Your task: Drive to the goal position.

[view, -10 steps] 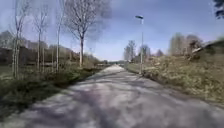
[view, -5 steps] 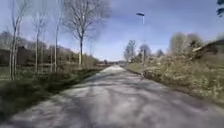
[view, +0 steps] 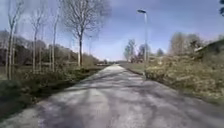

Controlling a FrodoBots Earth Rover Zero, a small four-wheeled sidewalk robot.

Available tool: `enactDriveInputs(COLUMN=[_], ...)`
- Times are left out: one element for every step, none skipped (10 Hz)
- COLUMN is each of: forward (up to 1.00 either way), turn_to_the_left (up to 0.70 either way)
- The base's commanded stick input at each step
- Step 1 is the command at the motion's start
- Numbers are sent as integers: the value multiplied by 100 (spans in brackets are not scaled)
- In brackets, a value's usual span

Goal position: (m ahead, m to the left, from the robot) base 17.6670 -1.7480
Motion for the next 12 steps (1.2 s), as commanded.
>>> enactDriveInputs(forward=[85, 85, 85, 85, 85, 85, 85, 85, 85, 85, 85, 85], turn_to_the_left=[0, 0, 0, 0, 0, 0, 0, 0, 0, 0, 0, 0])
